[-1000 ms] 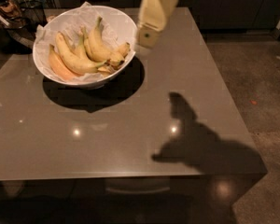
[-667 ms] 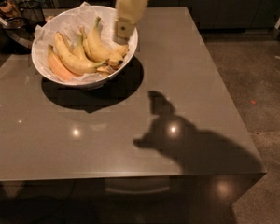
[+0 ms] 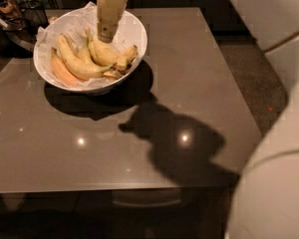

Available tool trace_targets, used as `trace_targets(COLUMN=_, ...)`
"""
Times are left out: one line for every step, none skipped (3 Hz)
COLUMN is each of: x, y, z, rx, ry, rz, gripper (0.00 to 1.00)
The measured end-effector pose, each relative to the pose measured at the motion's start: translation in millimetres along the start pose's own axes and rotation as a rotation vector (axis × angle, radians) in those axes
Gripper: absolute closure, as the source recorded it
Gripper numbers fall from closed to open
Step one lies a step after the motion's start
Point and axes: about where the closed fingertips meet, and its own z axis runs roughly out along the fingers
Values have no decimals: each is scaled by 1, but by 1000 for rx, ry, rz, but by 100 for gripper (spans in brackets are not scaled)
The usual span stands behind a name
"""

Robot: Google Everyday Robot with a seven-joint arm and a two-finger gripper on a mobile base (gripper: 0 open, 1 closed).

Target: Pick banana from white bowl

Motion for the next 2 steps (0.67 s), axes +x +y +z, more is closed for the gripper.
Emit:
trace_targets(x=-13, y=-11, z=26, rx=-16, ry=26, rz=3, gripper=32)
trace_targets(x=-23, y=-21, z=52, rx=-34, ry=49, rz=14, gripper=32)
